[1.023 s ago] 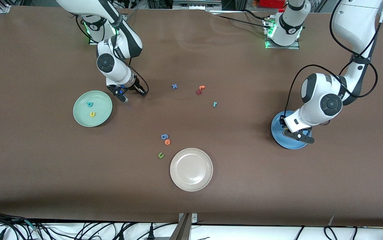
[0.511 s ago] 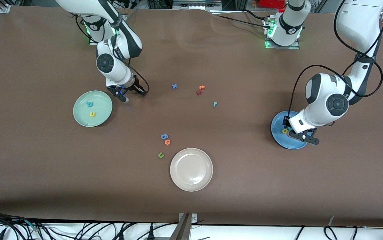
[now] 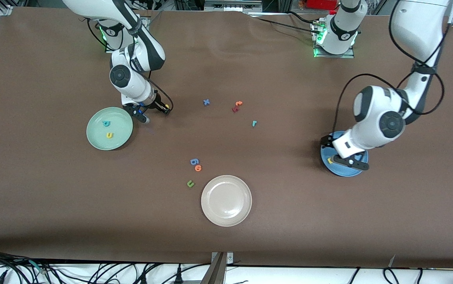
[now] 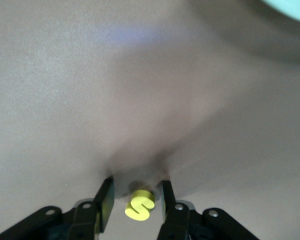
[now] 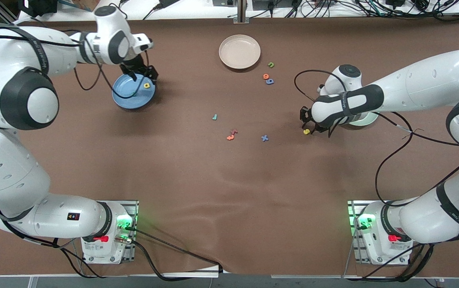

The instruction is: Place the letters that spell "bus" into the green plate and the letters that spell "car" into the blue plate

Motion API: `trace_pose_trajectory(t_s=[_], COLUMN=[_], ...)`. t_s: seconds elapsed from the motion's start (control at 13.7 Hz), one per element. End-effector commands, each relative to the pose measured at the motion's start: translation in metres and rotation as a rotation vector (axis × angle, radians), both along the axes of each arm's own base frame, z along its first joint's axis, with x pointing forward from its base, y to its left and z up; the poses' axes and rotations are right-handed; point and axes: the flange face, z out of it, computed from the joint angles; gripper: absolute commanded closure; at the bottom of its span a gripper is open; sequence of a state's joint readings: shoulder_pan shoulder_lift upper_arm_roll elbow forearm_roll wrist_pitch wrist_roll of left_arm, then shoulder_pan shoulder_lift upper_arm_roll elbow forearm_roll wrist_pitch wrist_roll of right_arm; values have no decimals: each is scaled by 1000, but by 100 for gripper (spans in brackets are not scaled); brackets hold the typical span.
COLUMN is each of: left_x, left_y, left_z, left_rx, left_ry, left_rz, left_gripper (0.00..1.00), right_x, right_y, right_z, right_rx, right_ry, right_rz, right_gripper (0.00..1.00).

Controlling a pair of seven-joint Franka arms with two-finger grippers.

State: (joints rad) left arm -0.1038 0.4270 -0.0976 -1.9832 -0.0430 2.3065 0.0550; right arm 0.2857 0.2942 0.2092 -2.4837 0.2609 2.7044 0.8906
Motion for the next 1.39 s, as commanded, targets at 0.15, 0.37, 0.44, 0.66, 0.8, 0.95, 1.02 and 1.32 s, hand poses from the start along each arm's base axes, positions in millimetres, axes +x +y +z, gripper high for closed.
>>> trace_pose_trajectory(t_s=[0.15, 0.37, 0.44, 0.66, 0.8, 0.95, 1.02, 1.32], left_x=[-17, -29, -39, -64, -84, -96, -102, -119], left_y=[-132, -172, -191, -229, -252, -260, -264, -261], left_z=[-15, -27, -27, -25, -27, -33, -36, -41], left_rx=[-40, -54, -44, -29, -22, -9, -4, 1], left_ry=[44, 22, 20, 24, 15, -10, -24, -56], left_rz=[111, 137, 149, 174, 187, 201, 193, 180], left_gripper=[0, 1, 1, 1, 1, 1, 1, 2], right_x=[0, 0, 0, -1, -1, -1, -1, -2], right_y=[-5, -3, -3, -3, -3, -3, -3, -3], right_z=[-2, -1, -1, -2, -2, -3, -4, -6], right_rx=[-6, -10, -10, -9, -10, -13, -14, -20], right_ry=[-9, -5, -5, -4, -2, 5, 8, 17], right_rz=[-4, -51, -51, -59, -71, -86, -101, -143], right_gripper=[63, 60, 59, 55, 55, 55, 55, 56])
